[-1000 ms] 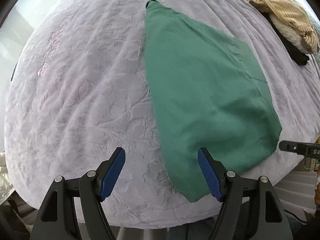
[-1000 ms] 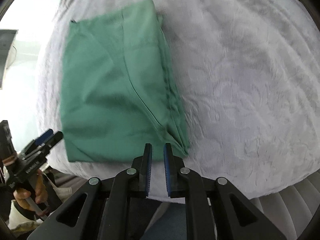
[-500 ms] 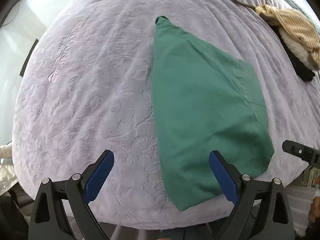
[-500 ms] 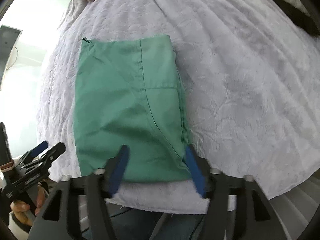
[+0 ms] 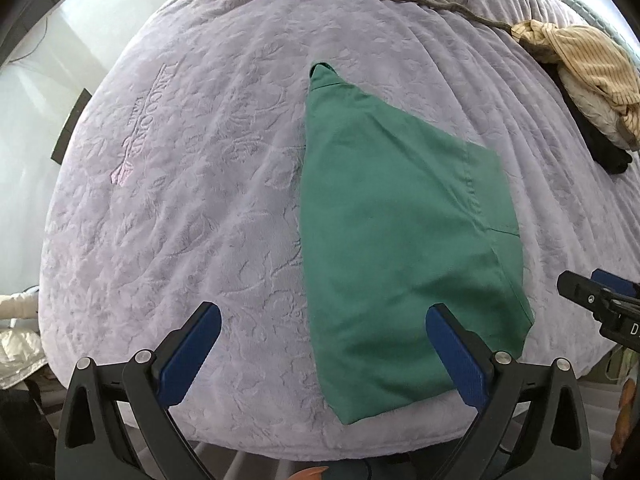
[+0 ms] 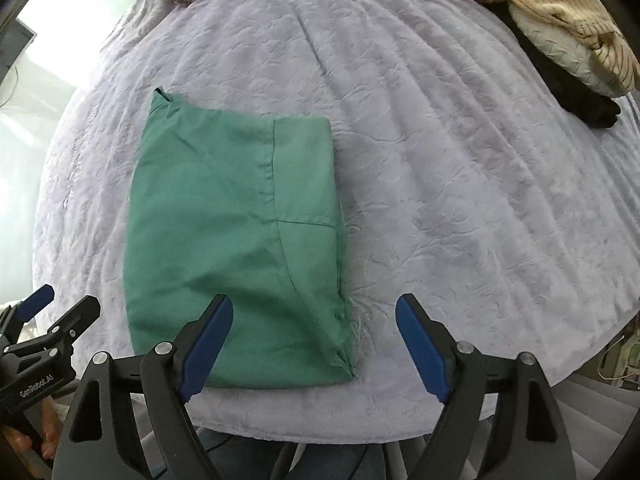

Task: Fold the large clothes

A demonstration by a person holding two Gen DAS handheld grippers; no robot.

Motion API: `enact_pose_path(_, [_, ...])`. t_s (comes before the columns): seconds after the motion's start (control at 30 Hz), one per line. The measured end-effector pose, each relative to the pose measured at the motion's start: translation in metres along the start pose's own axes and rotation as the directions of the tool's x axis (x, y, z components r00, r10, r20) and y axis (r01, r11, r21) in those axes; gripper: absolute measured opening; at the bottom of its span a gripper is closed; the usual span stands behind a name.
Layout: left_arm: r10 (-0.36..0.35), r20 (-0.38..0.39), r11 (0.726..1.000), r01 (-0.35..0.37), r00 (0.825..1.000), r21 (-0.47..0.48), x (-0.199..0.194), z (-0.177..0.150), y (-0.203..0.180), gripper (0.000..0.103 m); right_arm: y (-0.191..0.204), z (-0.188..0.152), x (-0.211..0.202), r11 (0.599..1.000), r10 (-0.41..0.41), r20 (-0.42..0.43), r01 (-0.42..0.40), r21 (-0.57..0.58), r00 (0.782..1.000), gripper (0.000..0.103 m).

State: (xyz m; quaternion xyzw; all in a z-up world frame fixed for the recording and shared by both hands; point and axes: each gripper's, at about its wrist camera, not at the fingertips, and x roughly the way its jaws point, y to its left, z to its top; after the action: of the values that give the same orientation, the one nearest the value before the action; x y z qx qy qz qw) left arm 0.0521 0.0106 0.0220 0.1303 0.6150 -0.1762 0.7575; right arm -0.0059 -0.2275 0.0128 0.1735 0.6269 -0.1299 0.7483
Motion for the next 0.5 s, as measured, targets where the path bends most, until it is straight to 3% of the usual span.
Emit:
enact_pose_path(0.07, [0.004, 0.000, 1.000, -0.004, 1.000, 0.004, -0.0009, 0.0003, -0.0016, 0.103, -0.0007, 0.0005, -0.0009, 1.000, -0.006, 0.002, 0.006, 0.006, 1.000, 0.089])
enact_pose_path(0.13, [0.002, 0.001, 1.000, -0.002, 1.000, 0.005, -0.0010, 0.0005, -0.0027, 0.103, -0.0010, 0.0006, -0.0012, 1.000, -0.006, 0.000, 0.006, 0.007, 1.000, 0.103])
enact_pose_path(0.5, [0.004, 0.000, 1.000, -0.004, 1.000, 0.017, 0.0003, 0.0035, -0.0078, 0.103, 0.0017, -0.0005, 0.0018, 1.000, -0.002, -0.001, 0.002, 0.009, 1.000, 0.103])
